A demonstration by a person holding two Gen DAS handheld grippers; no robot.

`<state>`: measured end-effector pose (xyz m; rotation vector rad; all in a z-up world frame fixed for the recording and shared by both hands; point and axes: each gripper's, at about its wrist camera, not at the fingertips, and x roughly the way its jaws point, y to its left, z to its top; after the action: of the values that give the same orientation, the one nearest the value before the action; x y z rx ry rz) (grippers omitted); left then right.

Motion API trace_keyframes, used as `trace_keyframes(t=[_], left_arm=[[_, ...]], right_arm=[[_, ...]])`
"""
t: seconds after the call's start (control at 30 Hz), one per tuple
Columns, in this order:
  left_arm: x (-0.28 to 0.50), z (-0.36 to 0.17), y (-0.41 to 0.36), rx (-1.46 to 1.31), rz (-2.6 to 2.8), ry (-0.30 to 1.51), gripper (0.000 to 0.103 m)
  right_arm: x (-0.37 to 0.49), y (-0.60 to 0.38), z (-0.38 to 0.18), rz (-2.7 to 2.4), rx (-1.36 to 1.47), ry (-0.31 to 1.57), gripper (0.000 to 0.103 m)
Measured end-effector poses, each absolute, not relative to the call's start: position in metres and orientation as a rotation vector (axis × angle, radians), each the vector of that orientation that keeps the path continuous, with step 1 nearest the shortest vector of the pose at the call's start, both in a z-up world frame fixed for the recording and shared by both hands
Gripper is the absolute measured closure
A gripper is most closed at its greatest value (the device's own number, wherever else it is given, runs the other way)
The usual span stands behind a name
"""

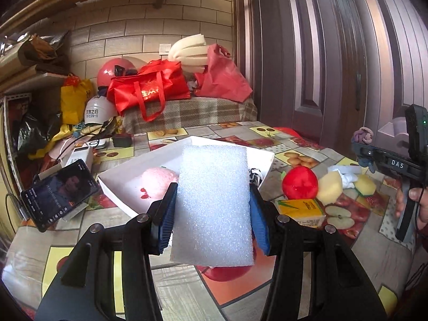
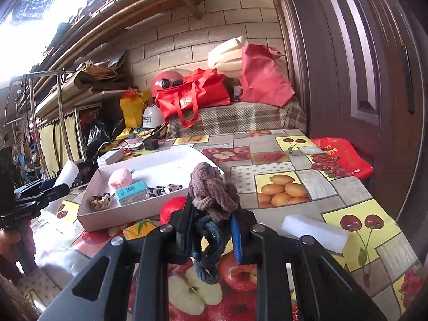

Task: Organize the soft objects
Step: 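Carry the foam sheet with the left gripper while the right carries the hair tie over the tray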

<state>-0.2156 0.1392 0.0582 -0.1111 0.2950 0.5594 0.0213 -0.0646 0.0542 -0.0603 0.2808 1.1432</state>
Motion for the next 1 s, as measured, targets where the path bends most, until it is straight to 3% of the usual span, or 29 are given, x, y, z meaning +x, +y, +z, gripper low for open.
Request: trace_keyframes(t=[1.0], left_arm=[[-0.216,0.048,0.187,-0.106,0.783,0.287,0.053]], right_arm=[[-0.052,0.045,0.041,1.367,-0.194,0.303,0.081]])
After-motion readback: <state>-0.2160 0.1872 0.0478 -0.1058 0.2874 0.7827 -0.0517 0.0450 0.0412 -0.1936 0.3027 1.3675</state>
